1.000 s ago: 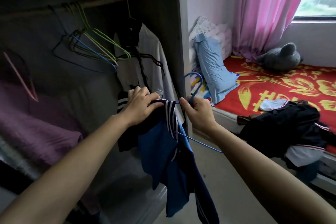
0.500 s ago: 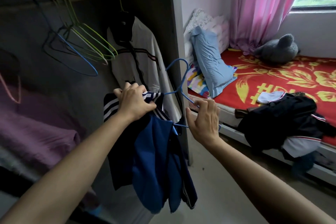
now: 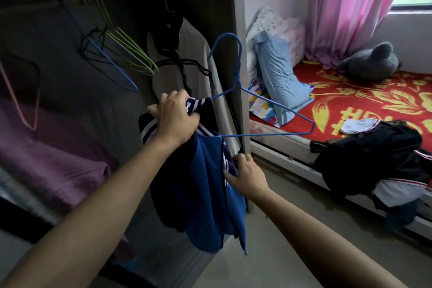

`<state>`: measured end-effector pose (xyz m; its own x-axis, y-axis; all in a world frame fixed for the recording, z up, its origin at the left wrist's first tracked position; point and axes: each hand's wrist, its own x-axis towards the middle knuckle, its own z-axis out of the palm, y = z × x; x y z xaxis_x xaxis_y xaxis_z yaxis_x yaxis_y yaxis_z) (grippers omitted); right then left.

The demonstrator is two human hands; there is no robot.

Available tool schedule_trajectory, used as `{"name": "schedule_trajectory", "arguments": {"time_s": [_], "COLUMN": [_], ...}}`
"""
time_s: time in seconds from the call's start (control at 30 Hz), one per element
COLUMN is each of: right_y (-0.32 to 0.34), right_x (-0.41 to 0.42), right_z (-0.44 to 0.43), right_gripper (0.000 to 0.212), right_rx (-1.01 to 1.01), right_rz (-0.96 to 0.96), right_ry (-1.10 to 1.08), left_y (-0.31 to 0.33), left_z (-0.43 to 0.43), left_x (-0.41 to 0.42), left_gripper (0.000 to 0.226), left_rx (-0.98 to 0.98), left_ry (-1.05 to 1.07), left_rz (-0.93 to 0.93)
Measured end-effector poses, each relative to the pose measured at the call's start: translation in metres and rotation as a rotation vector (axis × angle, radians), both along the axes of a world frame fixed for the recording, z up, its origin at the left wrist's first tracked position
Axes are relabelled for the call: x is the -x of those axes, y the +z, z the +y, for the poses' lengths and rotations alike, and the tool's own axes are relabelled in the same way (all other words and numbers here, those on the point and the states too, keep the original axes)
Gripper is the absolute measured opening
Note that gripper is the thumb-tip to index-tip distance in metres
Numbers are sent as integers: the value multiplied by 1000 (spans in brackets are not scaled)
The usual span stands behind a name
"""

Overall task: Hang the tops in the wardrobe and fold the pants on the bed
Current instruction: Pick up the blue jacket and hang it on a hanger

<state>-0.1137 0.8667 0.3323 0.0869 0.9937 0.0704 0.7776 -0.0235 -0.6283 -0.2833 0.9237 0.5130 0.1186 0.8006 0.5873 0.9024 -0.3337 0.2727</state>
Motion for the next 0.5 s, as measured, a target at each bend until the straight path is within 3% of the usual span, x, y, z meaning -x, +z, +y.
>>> {"name": "schedule_trajectory", "arguments": {"time_s": [0.17,0.4,0.5], "right_y": [0,10,29], "right_x": [-1,-73,-104], "right_z": [10,24,23], "right_gripper": [35,28,24], "right_rx": [34,7,-51], "right_rz": [-36,176,157], "right_ry": [0,-350,-299], "left_y": [8,-7,-19], "left_z": [3,20,28], "left_x": [3,37,47], "left_gripper": [22,20,22], "left_rx": [-44,-38,-27], "left_ry": [25,82,97], "left_rz": [-33,27,97]}}
